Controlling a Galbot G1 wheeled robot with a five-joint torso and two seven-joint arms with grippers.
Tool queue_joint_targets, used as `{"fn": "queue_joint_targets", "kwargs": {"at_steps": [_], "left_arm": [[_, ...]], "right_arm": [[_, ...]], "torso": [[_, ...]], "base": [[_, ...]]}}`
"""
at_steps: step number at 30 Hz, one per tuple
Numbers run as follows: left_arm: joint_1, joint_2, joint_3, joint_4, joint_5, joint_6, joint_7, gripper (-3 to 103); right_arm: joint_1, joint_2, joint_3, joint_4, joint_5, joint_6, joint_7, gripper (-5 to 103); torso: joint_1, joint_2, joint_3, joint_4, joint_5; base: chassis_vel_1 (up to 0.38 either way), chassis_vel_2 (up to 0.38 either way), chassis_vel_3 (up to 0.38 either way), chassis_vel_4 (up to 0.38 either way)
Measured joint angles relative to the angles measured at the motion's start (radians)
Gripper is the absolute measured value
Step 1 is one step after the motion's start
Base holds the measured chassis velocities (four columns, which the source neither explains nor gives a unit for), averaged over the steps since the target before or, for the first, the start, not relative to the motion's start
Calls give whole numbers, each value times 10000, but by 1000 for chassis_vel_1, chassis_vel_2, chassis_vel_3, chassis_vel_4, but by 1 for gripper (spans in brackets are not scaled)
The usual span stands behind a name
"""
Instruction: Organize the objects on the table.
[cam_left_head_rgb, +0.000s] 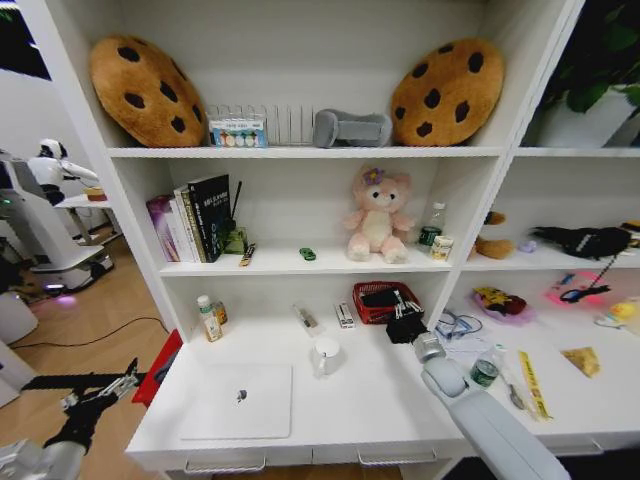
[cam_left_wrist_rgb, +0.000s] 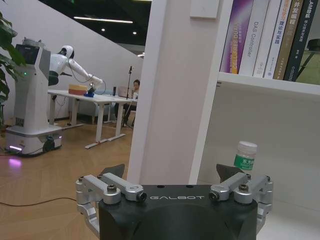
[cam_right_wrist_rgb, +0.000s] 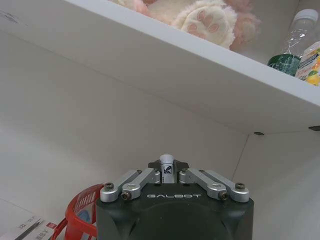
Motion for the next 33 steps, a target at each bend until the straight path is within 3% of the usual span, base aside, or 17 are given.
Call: {"fn": "queue_joint_targets", "kwargs": {"at_steps": [12, 15, 17, 26, 28, 33], "left_arm": [[0, 0, 0, 0, 0, 0, 0, 100], [0, 0, 0, 0, 0, 0, 0, 100], [0, 0, 0, 0, 0, 0, 0, 100], [0, -1, 0, 0, 0, 1, 0, 100], [0, 0, 0, 0, 0, 1, 0, 100], [0, 0, 0, 0, 0, 0, 0, 100]], "right_arm": [[417, 288, -172, -857, 96, 223, -49, 9], [362, 290, -161, -921, 126, 282, -68, 14], [255, 279, -106, -873, 183, 282, -69, 25], [-323, 98, 237, -116, 585, -84, -12, 52], [-810, -76, 426, 651, 980, -325, 116, 68], [-1589, -250, 740, 2002, 1403, -628, 341, 79]], "torso": [[-2, 0, -1, -1, 1], [-1, 1, -1, -1, 1], [-2, 0, -1, -1, 0], [-2, 2, -1, -1, 1], [-2, 2, -1, -1, 0], [-1, 2, -2, -1, 0]], "base": [[0, 0, 0, 0], [0, 0, 0, 0], [0, 0, 0, 0], [0, 0, 0, 0], [0, 0, 0, 0], [0, 0, 0, 0]]}}
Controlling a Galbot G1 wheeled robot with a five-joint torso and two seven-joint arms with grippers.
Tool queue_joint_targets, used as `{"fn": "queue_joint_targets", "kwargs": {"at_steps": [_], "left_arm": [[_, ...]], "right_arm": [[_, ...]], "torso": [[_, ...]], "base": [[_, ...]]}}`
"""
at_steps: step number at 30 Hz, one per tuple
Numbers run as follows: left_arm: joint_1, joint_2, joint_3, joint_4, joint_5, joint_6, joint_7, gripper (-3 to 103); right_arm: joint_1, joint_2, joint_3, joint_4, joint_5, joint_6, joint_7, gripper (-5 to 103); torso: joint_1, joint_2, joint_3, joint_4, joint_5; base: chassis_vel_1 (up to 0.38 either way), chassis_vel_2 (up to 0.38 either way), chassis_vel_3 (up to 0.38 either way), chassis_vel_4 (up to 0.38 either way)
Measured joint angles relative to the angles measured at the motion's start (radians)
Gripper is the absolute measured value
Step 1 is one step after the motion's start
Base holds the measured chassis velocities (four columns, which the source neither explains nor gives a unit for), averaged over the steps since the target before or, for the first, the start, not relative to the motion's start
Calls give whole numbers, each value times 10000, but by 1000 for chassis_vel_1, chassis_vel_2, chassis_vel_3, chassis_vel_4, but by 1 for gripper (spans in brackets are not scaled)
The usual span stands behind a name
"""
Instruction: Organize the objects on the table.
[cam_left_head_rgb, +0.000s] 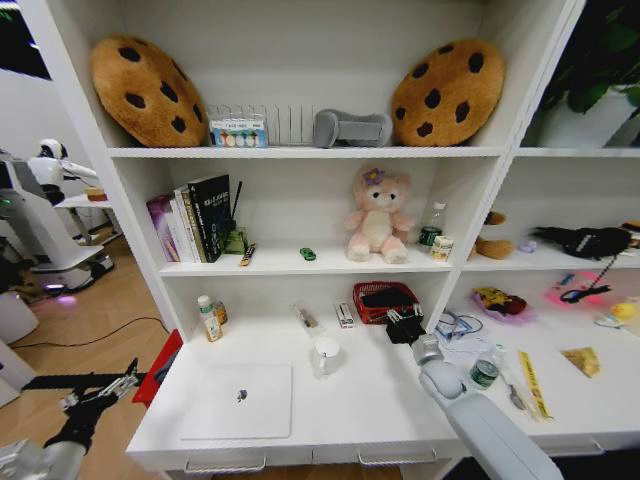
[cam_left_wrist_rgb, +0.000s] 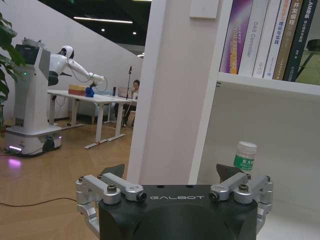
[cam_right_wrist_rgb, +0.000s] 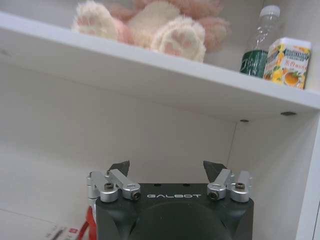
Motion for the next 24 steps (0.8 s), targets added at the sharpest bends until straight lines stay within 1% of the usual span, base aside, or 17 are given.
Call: {"fn": "queue_joint_targets", "kwargs": {"at_steps": [3, 4, 6, 7, 8, 10, 11, 12, 14, 15, 18, 22, 24], "left_arm": [[-1, 0, -1, 0, 0, 1, 0, 100], [-1, 0, -1, 0, 0, 1, 0, 100], [-1, 0, -1, 0, 0, 1, 0, 100], [0, 0, 0, 0, 0, 0, 0, 100], [0, 0, 0, 0, 0, 0, 0, 100], [0, 0, 0, 0, 0, 0, 0, 100], [0, 0, 0, 0, 0, 0, 0, 100], [0, 0, 0, 0, 0, 1, 0, 100], [0, 0, -1, 0, 0, 0, 0, 100], [0, 0, -1, 0, 0, 0, 0, 100], [0, 0, 0, 0, 0, 1, 0, 100], [0, 0, 0, 0, 0, 1, 0, 100], [0, 0, 0, 0, 0, 1, 0, 100]], "right_arm": [[-1139, -86, 421, 1505, 236, -321, 177, 95], [-1139, -86, 421, 1505, 236, -321, 177, 95], [-1973, -72, 717, 2254, 287, -548, 333, 100], [-2473, -26, 977, 2604, 278, -657, 399, 100], [-2473, -26, 977, 2604, 278, -657, 399, 100], [-3170, 56, 1411, 3003, 259, -704, 415, 100], [-3170, 56, 1411, 3003, 259, -704, 415, 100], [-3735, 128, 1750, 3288, 257, -705, 319, 100], [-4358, 257, 2131, 3660, 330, -716, 276, 100], [-4358, 257, 2131, 3660, 330, -716, 276, 100], [-5135, 540, 2770, 4316, 495, -776, 304, 100], [-5721, 769, 3204, 4781, 520, -808, 353, 100], [-6361, 1022, 3462, 5147, 302, -735, 345, 100]], "torso": [[0, 0, 0, 0, 1], [0, 0, 0, 0, 1], [-1, 0, -1, 0, 1], [-1, 0, 0, -2, 3], [-1, 0, 0, -2, 3], [-1, 0, 0, 0, -2], [-1, 0, 0, 0, -2], [-1, 0, -1, -3, 3], [-1, 0, 0, -2, 2], [-1, 0, 0, -2, 2], [-1, 0, 0, -1, 0], [0, 0, -1, 0, 1], [0, 0, 0, -1, 0]], "base": [[0, 0, 0, 0], [0, 0, 0, 0], [0, 0, 0, 0], [0, 0, 0, 0], [0, 0, 0, 0], [0, 0, 0, 0], [0, 0, 0, 0], [0, 0, 0, 0], [0, 0, 0, 0], [0, 0, 0, 0], [0, 0, 0, 0], [0, 0, 0, 0], [0, 0, 0, 0]]}}
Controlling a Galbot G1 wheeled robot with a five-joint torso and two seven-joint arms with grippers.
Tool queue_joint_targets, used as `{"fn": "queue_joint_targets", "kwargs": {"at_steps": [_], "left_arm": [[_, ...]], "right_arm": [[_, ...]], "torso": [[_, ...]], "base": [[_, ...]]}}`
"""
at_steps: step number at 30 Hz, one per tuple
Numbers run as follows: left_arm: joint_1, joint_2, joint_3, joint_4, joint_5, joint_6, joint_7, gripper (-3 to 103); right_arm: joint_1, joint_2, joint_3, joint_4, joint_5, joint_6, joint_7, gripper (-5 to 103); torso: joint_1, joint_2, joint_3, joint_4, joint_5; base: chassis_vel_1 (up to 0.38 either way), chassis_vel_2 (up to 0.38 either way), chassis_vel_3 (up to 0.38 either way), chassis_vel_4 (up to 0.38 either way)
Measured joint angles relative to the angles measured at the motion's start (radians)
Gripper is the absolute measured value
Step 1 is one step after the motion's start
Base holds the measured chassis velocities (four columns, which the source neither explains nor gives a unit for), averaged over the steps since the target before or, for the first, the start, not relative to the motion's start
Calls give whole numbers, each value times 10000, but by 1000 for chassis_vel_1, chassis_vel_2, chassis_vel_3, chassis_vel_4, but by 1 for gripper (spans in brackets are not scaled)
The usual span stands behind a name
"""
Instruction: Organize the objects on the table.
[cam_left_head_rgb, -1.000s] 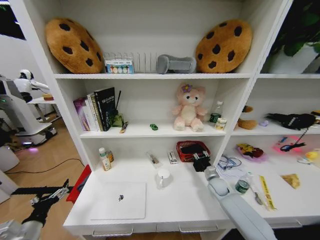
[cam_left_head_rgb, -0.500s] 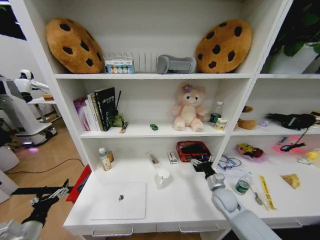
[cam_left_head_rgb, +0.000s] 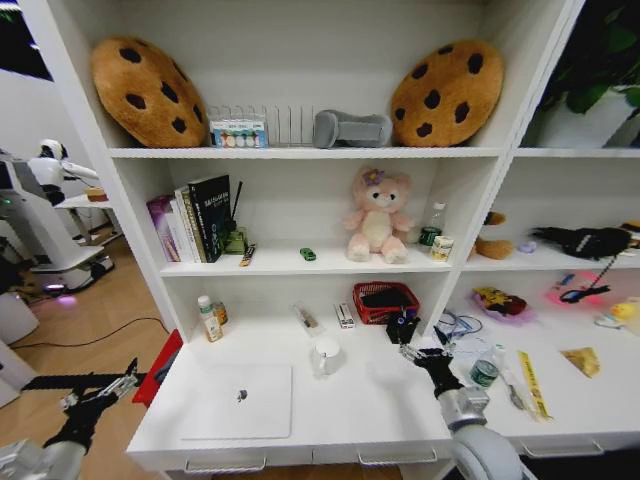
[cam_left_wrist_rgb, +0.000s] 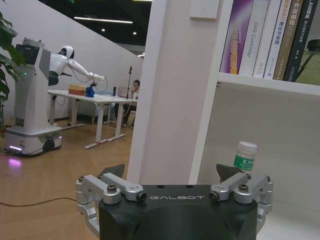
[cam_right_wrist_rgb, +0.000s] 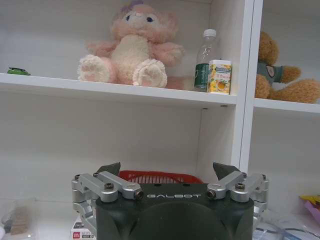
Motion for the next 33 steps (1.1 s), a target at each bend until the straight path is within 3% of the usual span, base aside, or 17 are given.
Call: {"fn": "queue_joint_targets", "kwargs": {"at_steps": [6, 33], "left_arm": [[0, 0, 0, 0, 0, 0, 0, 100], [0, 0, 0, 0, 0, 0, 0, 100]], "right_arm": [[-695, 518, 184, 134, -357, 188, -33, 100], [-280, 623, 147, -142, -632, 218, 5, 100]], "torso": [[0, -2, 0, -1, 1], [3, -2, 1, 1, 0]], "base": [[0, 0, 0, 0], [-30, -26, 31, 28]]}}
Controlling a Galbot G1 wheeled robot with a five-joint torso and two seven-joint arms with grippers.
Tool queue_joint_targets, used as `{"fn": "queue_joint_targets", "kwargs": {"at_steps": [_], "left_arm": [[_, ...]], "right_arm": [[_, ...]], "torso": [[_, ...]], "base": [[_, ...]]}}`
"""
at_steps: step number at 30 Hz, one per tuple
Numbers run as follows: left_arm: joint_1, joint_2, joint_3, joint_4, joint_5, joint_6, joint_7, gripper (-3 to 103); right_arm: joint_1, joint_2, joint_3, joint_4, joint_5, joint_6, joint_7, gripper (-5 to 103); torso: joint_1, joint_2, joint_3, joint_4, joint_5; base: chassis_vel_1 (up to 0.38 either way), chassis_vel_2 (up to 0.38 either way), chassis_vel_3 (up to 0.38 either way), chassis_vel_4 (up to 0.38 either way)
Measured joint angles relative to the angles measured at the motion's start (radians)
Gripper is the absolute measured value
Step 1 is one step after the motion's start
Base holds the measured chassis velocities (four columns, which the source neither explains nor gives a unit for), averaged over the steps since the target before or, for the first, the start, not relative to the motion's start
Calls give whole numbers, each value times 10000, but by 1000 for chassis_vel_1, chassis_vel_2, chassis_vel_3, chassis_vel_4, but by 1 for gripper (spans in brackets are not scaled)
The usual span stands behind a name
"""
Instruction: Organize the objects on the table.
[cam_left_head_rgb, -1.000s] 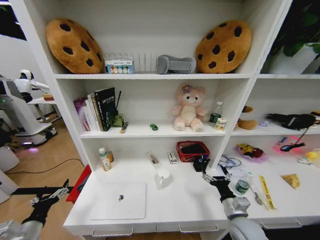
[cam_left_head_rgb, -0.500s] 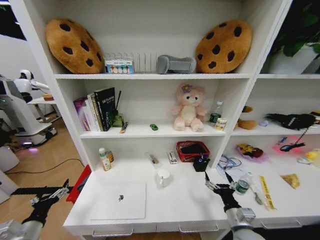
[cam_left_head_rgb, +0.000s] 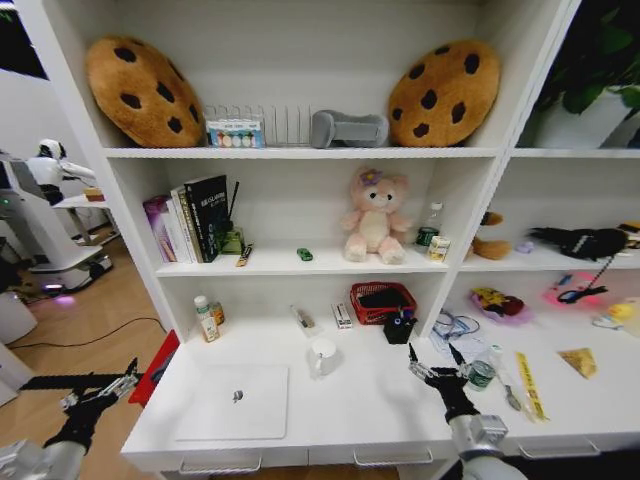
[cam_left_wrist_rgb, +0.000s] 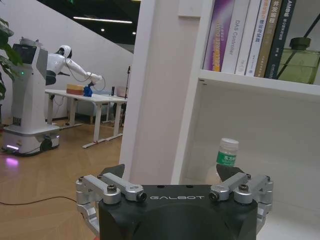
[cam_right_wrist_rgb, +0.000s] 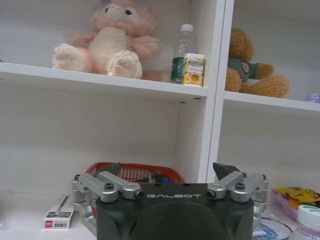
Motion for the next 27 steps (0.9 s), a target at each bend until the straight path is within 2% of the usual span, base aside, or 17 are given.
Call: {"fn": "queue_joint_targets", "kwargs": {"at_steps": [6, 9, 12, 15, 18, 20, 23, 24, 25, 27], "left_arm": [[0, 0, 0, 0, 0, 0, 0, 100], [0, 0, 0, 0, 0, 0, 1, 100], [0, 0, 0, 1, 0, 0, -1, 100], [0, 0, -1, 0, 0, 0, 1, 100], [0, 0, -1, 2, 0, 0, -1, 100], [0, 0, 0, 1, 0, 0, 0, 100], [0, 0, 0, -2, 0, 0, 7, 100], [0, -1, 2, 0, 0, 0, 3, 100], [0, -1, 2, -1, 0, 0, 2, 100], [1, -2, 2, -1, 0, 0, 3, 100]], "right_arm": [[-6, -32, 8, 29, -6, 16, -7, 100], [-11, -40, 8, 34, -43, 24, -13, 100], [-12, -57, 10, 57, -129, 43, -23, 100], [-16, -62, 0, 77, -374, 104, -42, 100], [-44, -15, -67, 121, -558, 157, -60, 100], [-52, 83, -175, 136, -721, 265, -68, 100], [-44, 136, -244, 134, -778, 319, -69, 100], [-21, 159, -285, 127, -790, 391, -68, 100], [-9, 193, -356, 115, -756, 488, -73, 100], [6, 203, -393, 116, -715, 552, -84, 100]], "torso": [[1, -1, 1, 0, -3], [0, -2, 2, -3, 8], [-1, 0, 0, 0, -7], [-1, -2, 1, -1, 11], [-3, 0, -1, 1, -8], [0, -2, 1, -1, 9], [-3, 1, -1, -1, 11], [-3, 0, 0, 2, -4], [0, -1, 1, -5, 5], [0, -1, 1, -1, 8]], "base": [[-211, -217, 201, 215], [-239, -242, 240, 269], [-289, -301, 288, 280], [-298, -295, 292, 308], [-352, -362, 366, 345], [-342, -346, 364, 340], [-298, -316, 309, 310], [-278, -320, 272, 269], [-208, -267, 170, 138], [-208, -133, 170, 138]]}}
